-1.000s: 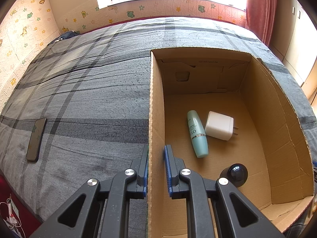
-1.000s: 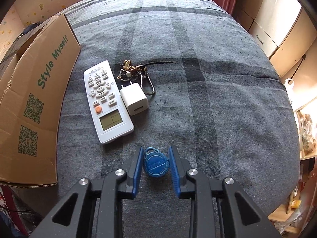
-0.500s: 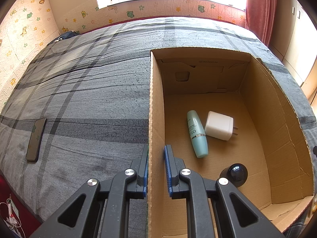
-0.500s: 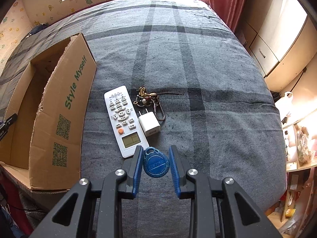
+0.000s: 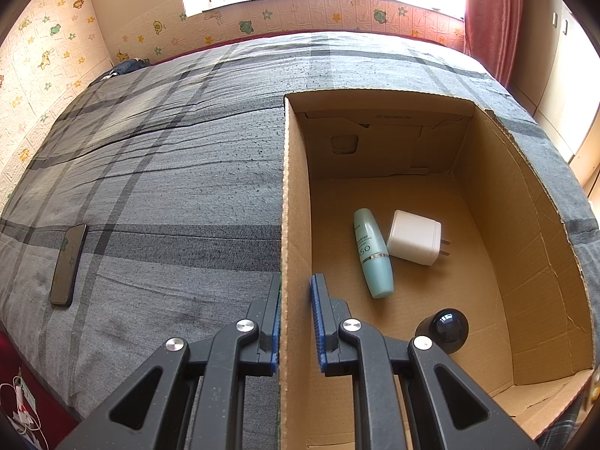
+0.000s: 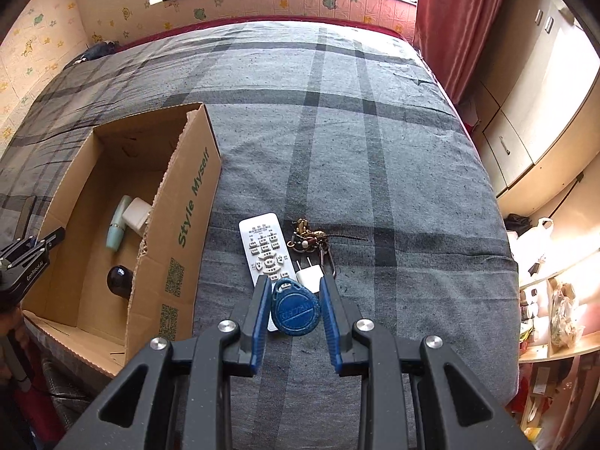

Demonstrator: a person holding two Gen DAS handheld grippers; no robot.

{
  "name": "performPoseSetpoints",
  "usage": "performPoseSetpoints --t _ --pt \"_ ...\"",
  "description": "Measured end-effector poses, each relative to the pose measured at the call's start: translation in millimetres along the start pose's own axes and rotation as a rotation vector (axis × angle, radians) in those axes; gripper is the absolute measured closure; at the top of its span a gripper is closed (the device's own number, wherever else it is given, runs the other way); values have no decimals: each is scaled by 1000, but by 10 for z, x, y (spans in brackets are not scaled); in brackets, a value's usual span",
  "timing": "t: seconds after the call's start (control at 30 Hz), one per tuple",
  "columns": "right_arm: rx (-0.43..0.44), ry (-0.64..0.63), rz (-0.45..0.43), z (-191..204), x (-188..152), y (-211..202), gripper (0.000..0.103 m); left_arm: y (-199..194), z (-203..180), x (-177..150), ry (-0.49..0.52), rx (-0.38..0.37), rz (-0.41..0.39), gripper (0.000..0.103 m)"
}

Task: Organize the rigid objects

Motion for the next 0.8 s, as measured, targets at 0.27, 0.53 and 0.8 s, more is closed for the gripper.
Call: performPoseSetpoints --t 0.27,0.53,0.8 --pt "26 -40 -42 266 233 -115 76 -1 -5 -1 0 0 -1 89" --pt "61 -104 -74 630 439 -171 76 2 -7 -4 -1 -3 -1 89" --pt "100 -164 -93 1010 614 -190 76 1 -3 -7 -3 -5 -1 89"
Point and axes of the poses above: each gripper's, at about its wrist camera, not at the fingertips, and y roughly the way its jaws point, z to its left, x to its top, the point moved 4 cm from there along y, roughly the way its jaws point, and after that the axes turned 5 degrees about z, right-handed, at the moved point
